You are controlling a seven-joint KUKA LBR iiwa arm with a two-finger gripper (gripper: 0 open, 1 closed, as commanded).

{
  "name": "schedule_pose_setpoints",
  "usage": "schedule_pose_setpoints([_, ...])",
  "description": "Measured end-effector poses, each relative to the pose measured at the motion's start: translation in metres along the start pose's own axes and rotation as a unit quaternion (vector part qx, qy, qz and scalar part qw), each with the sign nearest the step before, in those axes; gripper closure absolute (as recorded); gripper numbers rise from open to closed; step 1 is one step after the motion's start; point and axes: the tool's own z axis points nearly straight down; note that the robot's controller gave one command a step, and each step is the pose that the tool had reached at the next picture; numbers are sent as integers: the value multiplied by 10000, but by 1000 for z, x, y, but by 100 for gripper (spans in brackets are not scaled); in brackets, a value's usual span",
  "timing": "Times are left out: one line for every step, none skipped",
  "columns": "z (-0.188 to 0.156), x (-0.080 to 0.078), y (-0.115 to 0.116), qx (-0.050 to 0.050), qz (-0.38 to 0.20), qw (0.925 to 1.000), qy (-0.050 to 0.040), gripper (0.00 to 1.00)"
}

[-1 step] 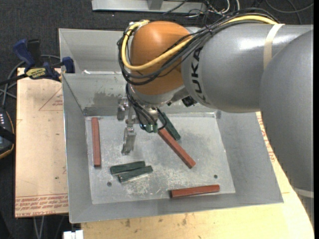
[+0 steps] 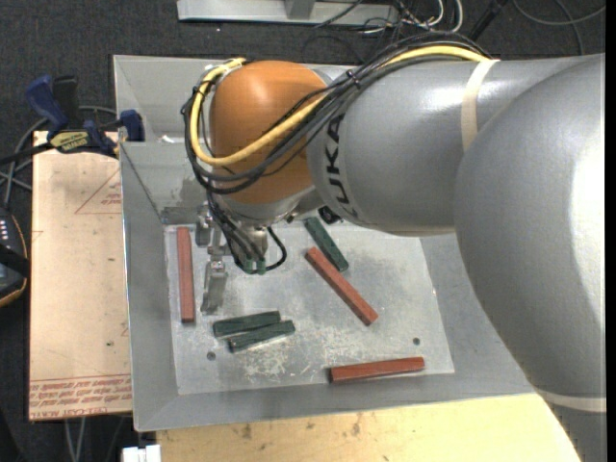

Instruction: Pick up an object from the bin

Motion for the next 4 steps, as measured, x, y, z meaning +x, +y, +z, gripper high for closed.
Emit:
schedule_pose_setpoints([96, 68, -23, 31, 234, 9997, 51, 0])
schedule_pose_setpoints([120, 72, -92, 14, 708, 9975, -17, 0])
schedule_pose_setpoints([117, 72, -89, 2, 678, 9977, -19, 100])
schedule_pose_setpoints([-57, 59, -109, -7, 572, 9983, -64, 100])
